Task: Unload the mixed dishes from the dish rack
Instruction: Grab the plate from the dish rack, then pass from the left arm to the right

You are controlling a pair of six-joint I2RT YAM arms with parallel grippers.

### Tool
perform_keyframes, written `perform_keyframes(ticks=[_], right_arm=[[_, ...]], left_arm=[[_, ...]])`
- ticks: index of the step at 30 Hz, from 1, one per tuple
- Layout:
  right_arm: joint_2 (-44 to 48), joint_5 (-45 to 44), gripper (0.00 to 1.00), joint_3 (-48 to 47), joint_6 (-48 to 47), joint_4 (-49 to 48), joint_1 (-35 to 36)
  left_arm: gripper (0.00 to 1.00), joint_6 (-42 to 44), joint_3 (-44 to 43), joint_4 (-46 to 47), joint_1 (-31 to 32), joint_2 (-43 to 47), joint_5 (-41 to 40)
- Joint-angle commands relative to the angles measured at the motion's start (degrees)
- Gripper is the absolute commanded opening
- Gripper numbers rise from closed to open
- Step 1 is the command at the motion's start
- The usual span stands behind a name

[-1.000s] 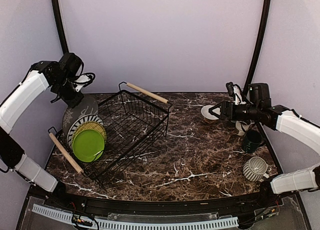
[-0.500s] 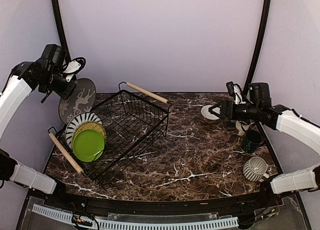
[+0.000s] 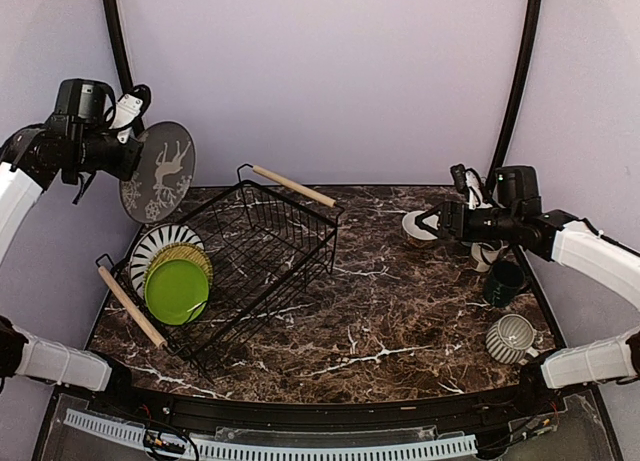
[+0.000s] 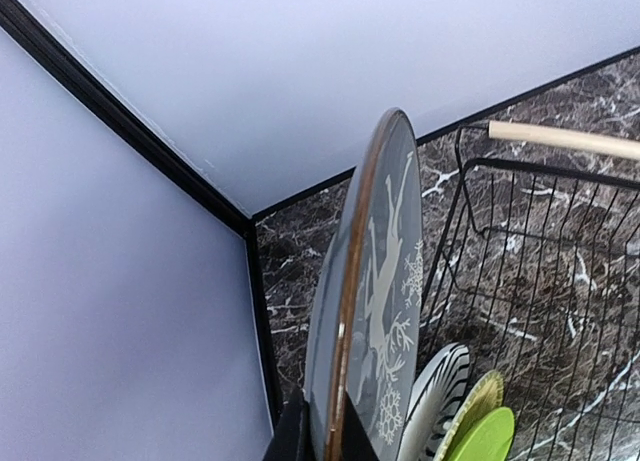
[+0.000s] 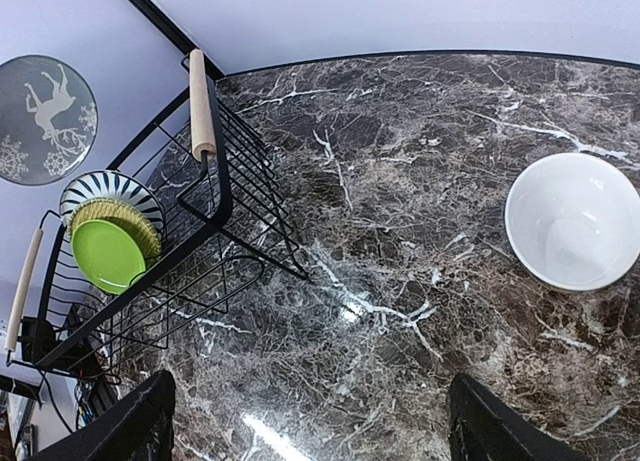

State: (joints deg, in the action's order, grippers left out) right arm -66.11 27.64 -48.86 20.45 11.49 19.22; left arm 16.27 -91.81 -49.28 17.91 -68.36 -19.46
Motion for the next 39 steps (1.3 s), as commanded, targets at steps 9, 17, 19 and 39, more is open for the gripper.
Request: perform_keyframes(ticks=[9, 17, 19, 39], right_arm=[[-1.0, 0.1, 0.94, -3.6, 4.4, -3.3, 4.4], [-4.3, 7.5, 0.99, -5.3, 14.1, -14.4, 9.8], [-5.2, 9.9, 0.99, -4.9, 17.5, -19.2, 10.8], [-8.1, 16.0, 0.75, 1.4, 30.5, -36.5, 14.2]], left_arm=[[0.01, -21.9, 1.5, 21.1, 0.4, 9.3, 9.2], [0.01, -39.4, 13.4, 41.9, 0.4, 11.7, 33.4], [0.01, -45.1, 17.0, 48.7, 0.4, 10.8, 39.3], [0.01, -58.6, 34.3, 75.5, 22.5, -1.9, 43.5]])
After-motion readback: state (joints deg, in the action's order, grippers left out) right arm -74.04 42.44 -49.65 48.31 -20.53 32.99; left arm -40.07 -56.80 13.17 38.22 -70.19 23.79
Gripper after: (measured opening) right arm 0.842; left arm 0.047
